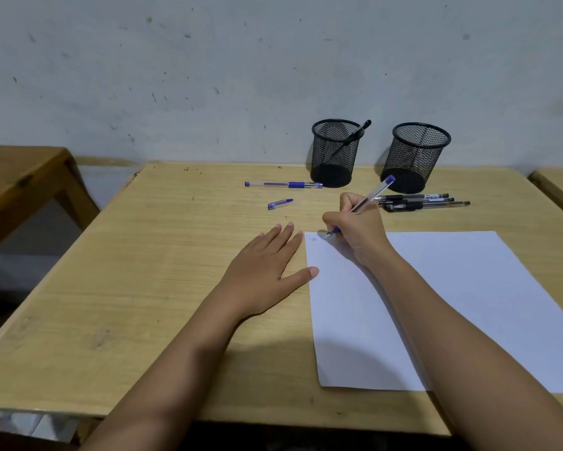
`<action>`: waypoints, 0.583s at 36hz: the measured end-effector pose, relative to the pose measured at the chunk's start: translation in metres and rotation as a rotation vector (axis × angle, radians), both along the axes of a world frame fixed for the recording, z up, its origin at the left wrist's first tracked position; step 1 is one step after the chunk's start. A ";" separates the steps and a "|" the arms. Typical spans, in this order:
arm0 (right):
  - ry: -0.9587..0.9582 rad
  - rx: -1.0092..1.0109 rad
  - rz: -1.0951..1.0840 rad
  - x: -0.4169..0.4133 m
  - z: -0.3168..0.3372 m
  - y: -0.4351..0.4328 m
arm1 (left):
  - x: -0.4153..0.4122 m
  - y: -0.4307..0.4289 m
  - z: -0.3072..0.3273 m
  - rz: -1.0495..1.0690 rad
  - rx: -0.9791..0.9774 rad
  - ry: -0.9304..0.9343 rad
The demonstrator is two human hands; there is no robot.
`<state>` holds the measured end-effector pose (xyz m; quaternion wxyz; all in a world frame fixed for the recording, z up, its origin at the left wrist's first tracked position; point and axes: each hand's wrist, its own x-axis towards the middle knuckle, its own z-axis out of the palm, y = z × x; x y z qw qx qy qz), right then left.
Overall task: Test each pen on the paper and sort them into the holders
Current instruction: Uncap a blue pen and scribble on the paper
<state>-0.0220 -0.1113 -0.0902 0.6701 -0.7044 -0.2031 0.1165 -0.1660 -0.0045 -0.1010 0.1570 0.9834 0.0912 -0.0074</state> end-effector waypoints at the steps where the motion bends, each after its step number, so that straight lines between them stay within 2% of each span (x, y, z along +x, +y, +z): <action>1: -0.003 -0.004 0.000 0.000 0.000 0.000 | 0.000 0.000 0.000 0.000 -0.003 0.000; 21: -0.003 -0.005 0.001 0.000 -0.001 -0.001 | -0.001 -0.001 0.001 0.007 -0.016 0.003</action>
